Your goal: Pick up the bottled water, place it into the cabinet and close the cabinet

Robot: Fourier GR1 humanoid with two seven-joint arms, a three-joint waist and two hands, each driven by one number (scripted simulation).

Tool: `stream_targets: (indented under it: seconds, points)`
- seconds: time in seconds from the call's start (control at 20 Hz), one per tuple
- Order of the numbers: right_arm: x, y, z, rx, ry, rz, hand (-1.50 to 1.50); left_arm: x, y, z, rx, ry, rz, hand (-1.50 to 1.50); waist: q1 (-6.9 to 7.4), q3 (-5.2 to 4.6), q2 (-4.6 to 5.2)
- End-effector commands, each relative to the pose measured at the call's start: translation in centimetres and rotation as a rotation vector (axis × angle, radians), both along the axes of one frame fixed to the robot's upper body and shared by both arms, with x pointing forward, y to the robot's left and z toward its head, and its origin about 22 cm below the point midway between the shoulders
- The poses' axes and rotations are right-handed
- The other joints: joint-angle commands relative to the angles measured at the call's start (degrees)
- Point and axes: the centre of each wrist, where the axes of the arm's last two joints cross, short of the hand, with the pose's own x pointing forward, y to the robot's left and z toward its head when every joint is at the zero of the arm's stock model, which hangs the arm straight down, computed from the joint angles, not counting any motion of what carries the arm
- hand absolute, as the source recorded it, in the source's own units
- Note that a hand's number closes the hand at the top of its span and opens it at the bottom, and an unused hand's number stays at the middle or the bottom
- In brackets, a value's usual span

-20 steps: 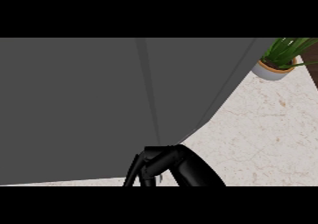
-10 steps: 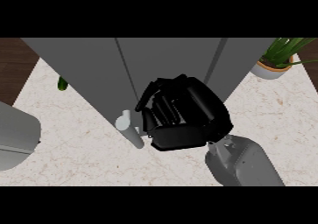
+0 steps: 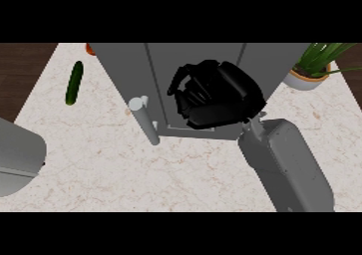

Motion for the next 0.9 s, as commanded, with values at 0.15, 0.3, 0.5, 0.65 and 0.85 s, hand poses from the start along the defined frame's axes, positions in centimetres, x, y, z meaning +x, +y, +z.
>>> stream_targets:
  seconds: [0.15, 0.3, 0.5, 0.65, 0.85]
  points:
    - [4.0, 0.4, 0.3, -0.007, -0.013, -0.042, 1.5, -1.2, -0.2, -0.1, 0.001, 0.006, -0.033, -1.5, 0.93, -0.05, 0.73]
    - [4.5, 1.6, 2.1, -0.047, -0.016, -0.024, 1.5, 0.1, 1.6, -0.4, 0.001, -0.001, -0.001, -1.5, 0.73, -0.11, 0.9]
    - [4.7, 2.6, 2.5, -0.003, 0.016, -0.007, 1.5, -0.2, 1.0, -0.3, -0.023, 0.022, -0.051, -1.5, 1.54, -0.11, 0.95]
    - [4.7, 3.0, 3.0, -0.001, 0.026, 0.049, 1.5, 0.0, 0.1, 0.4, -0.003, 0.011, -0.059, -1.5, 2.04, -0.06, 1.01]
    - [4.3, 3.3, 1.6, 0.002, 0.029, 0.081, 1.5, 0.3, 0.4, 0.9, -0.007, 0.021, -0.043, -1.5, 1.69, -0.05, 1.12]
